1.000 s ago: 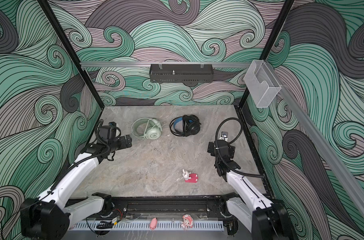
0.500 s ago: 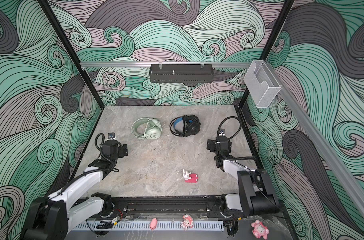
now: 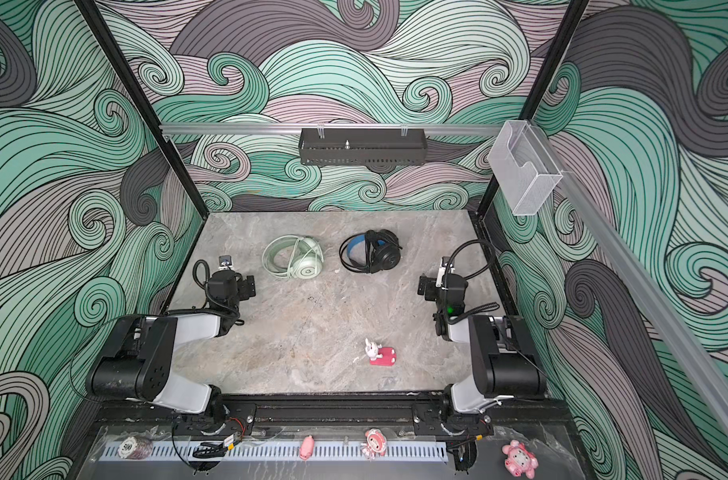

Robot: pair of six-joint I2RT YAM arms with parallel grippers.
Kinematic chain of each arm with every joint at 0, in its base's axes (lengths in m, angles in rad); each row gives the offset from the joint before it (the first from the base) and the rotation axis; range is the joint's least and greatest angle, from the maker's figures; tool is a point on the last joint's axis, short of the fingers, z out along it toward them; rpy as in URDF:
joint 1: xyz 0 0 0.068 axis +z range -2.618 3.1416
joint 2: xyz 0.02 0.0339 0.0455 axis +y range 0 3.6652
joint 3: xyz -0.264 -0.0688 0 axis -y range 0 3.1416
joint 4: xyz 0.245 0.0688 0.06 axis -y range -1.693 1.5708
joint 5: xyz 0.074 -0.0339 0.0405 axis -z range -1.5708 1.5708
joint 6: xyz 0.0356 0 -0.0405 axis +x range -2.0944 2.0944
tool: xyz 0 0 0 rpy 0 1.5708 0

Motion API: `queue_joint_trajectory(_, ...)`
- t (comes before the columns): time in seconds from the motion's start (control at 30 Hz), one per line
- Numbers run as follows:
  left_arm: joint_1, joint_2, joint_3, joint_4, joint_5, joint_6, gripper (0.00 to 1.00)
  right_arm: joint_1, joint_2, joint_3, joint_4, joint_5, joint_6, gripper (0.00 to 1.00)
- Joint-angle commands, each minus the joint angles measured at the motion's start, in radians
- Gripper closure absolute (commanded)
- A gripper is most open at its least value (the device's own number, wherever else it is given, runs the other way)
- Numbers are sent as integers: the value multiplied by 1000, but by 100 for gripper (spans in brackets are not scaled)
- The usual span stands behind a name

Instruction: Wrap the headphones

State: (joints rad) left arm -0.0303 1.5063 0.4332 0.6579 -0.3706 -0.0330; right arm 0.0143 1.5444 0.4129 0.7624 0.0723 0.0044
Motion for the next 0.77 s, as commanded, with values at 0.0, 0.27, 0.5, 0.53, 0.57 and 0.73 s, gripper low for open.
queue_joint_trajectory(0.0,20,52,-2,135,67,-4,1,12,-4,4,55,-25,-34,1)
queue_joint_trajectory(0.27,36,21,21,40,97,-31,1,12,-7,-5,75,-26,-35,1)
queue_joint_trajectory(0.5,36,17,23,29,98,-33,1,12,-7,-5,75,-25,-35,1)
queue_joint_trajectory(0.53,37,17,23,30,99,-33,1,12,-6,-6,76,-25,-35,1)
queue_joint_trajectory(0.57,36,16,22,29,99,-34,1,13,-3,0,69,-27,-35,1)
queue_joint_trajectory(0.73,35,17,21,32,98,-33,1,12,-8,-3,70,-26,-35,1)
